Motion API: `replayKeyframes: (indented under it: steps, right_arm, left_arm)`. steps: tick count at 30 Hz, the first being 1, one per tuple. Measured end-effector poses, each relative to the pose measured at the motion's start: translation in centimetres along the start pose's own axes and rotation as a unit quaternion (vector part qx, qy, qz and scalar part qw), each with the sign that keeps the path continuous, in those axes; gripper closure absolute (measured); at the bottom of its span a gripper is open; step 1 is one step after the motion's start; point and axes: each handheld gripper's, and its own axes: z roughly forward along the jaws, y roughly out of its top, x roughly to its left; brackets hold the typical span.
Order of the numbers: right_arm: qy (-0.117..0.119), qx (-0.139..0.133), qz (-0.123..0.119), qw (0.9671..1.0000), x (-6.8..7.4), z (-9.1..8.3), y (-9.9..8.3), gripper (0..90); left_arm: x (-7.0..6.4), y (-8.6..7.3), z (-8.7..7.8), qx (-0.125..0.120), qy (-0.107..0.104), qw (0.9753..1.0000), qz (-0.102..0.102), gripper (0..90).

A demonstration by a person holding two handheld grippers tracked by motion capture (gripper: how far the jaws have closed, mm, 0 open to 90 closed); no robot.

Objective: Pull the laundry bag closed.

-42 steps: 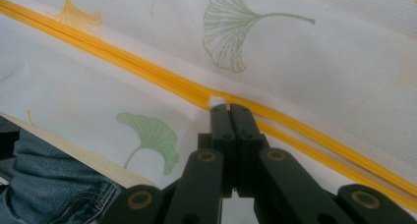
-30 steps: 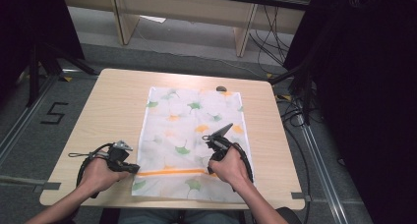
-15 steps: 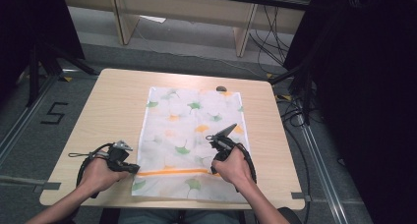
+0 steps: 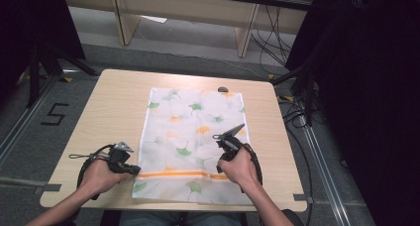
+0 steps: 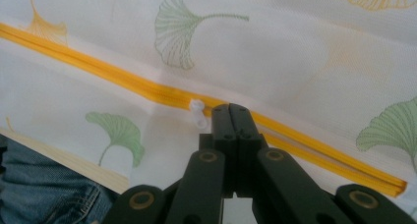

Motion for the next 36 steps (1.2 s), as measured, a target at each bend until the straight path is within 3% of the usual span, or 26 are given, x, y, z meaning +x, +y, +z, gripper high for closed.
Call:
replayKeyframes:
  steps: [1,3,5,6,7,11,12,16,19,21,24,26,30,31,32,33,34,36]
  right_arm:
    - [-0.002,0.011,0.026,0.9996,0.1,0.0,0.0,90.0]
    - [0.008,-0.005,0.009,0.9999,-0.3,0.2,-0.1,90.0]
    - [0.012,-0.009,0.015,0.9998,-0.3,0.2,0.0,90.0]
    - [0.025,-0.023,0.008,0.9994,-0.4,0.4,0.0,90.0]
    - [0.045,-0.021,0.012,0.9987,-0.3,0.7,-0.1,86.6]
    - [0.053,-0.013,0.009,0.9984,-0.2,1.6,-0.3,84.0]
    - [0.062,0.009,0.039,0.9973,0.3,2.0,-0.3,81.9]
    - [0.066,0.008,0.03,0.9973,0.5,3.4,-0.6,76.0]
    - [0.053,0.011,0.029,0.9981,0.7,3.7,-0.6,74.3]
    - [0.044,-0.002,0.006,0.999,0.6,4.3,-0.7,73.8]
    - [0.032,0.02,0.017,0.9991,1.0,4.3,-0.8,75.7]
    - [0.029,0.012,0.016,0.9994,1.1,4.5,-0.8,75.9]
    - [0.01,0.004,-0.018,0.9998,1.2,4.6,-0.9,76.5]
    - [0.004,0.01,0.011,0.9999,1.7,4.6,-1.0,76.9]
    - [0.004,0.01,0.011,0.9999,1.7,4.6,-1.0,76.9]
    - [0.001,0.002,-0.027,0.9996,1.7,4.6,-1.0,78.0]
    - [-0.013,0.014,-0.012,0.9997,2.0,4.5,-1.0,79.6]
    - [-0.009,0.008,-0.023,0.9997,2.0,4.6,-1.0,80.2]
  left_arm:
    - [0.0,0.0,0.0,-0.002,0.002,1.0,0.002,87.0]
    - [0.0,0.0,0.0,-0.001,0.001,1.0,0.002,87.0]
    - [0.0,0.0,0.0,-0.001,0.002,1.0,0.002,87.0]
    - [0.0,0.0,0.0,-0.001,0.002,1.0,0.003,87.0]
    - [-0.1,0.0,0.0,-0.001,0.003,1.0,0.003,87.0]
    - [-0.1,0.0,0.1,-0.003,0.004,1.0,0.0,87.0]
    - [-0.1,0.0,0.0,-0.004,0.003,1.0,0.002,87.0]
    - [0.0,0.0,0.0,0.0,0.002,1.0,0.005,87.0]
    - [0.0,0.0,0.0,-0.001,0.002,1.0,0.004,87.0]
    - [0.0,0.0,0.0,0.001,0.002,1.0,0.006,87.0]
    - [0.0,0.0,0.0,0.0,0.0,1.0,0.006,87.0]
    - [0.0,0.0,0.0,0.0,0.001,1.0,0.004,87.0]
    - [0.0,0.0,0.0,0.0,0.002,1.0,0.005,87.0]
    - [0.0,0.0,0.0,0.001,0.001,1.0,0.007,86.9]
    - [0.0,0.0,0.0,0.001,0.001,1.0,0.007,87.0]
    - [0.0,0.0,0.0,0.001,0.002,1.0,0.006,86.9]
    - [0.0,0.0,0.0,0.001,0.002,1.0,0.006,86.9]
    - [0.0,0.0,0.0,0.0,0.002,1.0,0.006,86.9]
